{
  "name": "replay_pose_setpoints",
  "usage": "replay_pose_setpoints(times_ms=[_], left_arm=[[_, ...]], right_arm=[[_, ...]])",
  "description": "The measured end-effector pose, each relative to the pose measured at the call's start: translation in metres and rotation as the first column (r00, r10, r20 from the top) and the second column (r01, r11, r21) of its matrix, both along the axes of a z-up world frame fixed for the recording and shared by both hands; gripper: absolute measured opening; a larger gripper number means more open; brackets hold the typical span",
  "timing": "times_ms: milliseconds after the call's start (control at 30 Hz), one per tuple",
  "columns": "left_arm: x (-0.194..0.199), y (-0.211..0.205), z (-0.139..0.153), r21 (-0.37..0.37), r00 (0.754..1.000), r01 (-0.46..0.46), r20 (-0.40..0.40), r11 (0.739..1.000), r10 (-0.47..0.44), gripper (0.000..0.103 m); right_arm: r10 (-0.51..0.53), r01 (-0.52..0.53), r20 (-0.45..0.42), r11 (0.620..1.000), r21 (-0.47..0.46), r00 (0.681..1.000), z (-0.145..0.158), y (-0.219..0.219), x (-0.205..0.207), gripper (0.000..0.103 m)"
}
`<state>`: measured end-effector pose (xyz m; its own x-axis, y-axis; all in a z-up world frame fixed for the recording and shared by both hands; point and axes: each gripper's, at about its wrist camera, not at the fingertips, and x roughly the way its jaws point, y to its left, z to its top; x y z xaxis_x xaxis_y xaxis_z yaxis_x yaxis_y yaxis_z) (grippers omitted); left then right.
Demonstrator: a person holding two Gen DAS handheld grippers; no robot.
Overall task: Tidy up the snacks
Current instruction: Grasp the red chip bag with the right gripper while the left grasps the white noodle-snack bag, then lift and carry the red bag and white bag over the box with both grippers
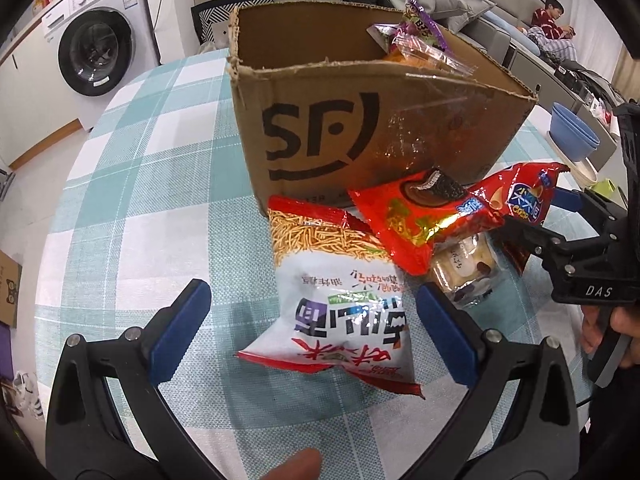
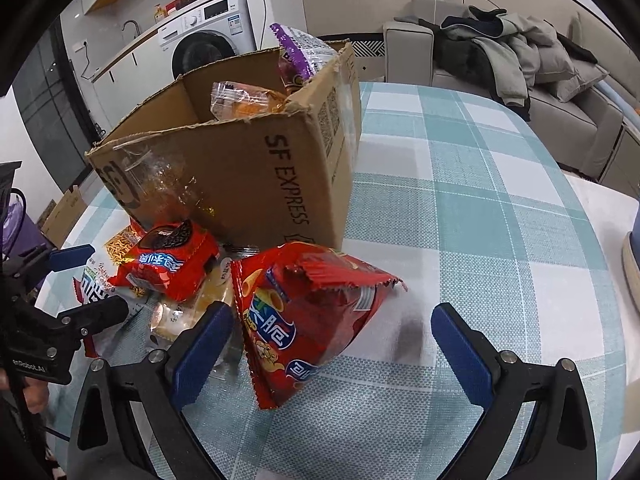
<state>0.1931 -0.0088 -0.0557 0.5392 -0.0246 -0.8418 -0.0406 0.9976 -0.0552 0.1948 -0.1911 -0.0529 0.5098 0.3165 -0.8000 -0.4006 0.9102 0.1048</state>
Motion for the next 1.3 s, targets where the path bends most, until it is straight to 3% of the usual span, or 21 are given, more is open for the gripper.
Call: replay_pose_setpoints(times_ms=[133, 300, 433, 567, 767, 900, 1067, 1100, 1200, 1300], left_arm=[[0.000, 0.001, -0.002, -0.010, 1.000, 0.004, 0.002, 1.000, -0.004, 0.099], [0.001, 0.000, -0.006, -0.038, 0.999, 0.033, -0.020, 0.999, -0.033, 0.074], [-0.001, -0.004, -0.006, -0.034, 0.998, 0.057, -0.007, 0.998, -0.057, 0.065], [-0.003, -0.007, -0.006, -0.037, 0.997, 0.074, -0.001, 0.997, -0.074, 0.056], [-0.008, -0.011, -0.005, -0.021, 0.997, 0.081, 0.007, 0.997, -0.080, 0.053], [-0.011, -0.010, -0.004, -0.025, 0.997, 0.081, 0.012, 0.996, -0.081, 0.051], [-0.019, -0.006, -0.003, -0.032, 0.997, 0.070, 0.017, 0.997, -0.069, 0.050], [-0.020, -0.004, -0.003, -0.034, 0.998, 0.066, 0.017, 0.997, -0.065, 0.050], [-0.023, 0.001, -0.003, -0.040, 0.998, 0.056, 0.018, 0.998, -0.055, 0.050], [-0.026, 0.006, -0.002, -0.042, 0.999, 0.043, 0.023, 0.998, -0.042, 0.050]], right_arm=[[0.018, -0.018, -0.009, 1.000, 0.004, 1.000, -0.002, 0.001, 0.000, 0.080], [0.026, -0.026, -0.007, 1.000, 0.001, 1.000, -0.002, 0.003, -0.002, 0.072], [0.027, -0.027, 0.001, 1.000, 0.003, 1.000, 0.000, 0.002, -0.003, 0.064], [0.031, -0.031, 0.008, 1.000, -0.001, 0.999, 0.002, 0.002, -0.005, 0.062], [0.031, -0.031, 0.006, 1.000, -0.002, 0.999, 0.002, 0.002, -0.006, 0.066], [0.028, -0.028, 0.019, 1.000, 0.001, 0.999, 0.004, 0.002, -0.005, 0.076], [0.013, -0.014, 0.049, 1.000, 0.012, 0.999, 0.009, 0.001, -0.004, 0.076], [0.021, -0.022, 0.042, 1.000, 0.011, 0.999, 0.009, 0.002, -0.004, 0.075], [0.033, -0.032, 0.051, 0.999, -0.009, 0.998, 0.007, 0.006, -0.004, 0.060], [0.043, -0.043, 0.057, 0.999, -0.005, 0.997, 0.007, 0.006, -0.005, 0.055]])
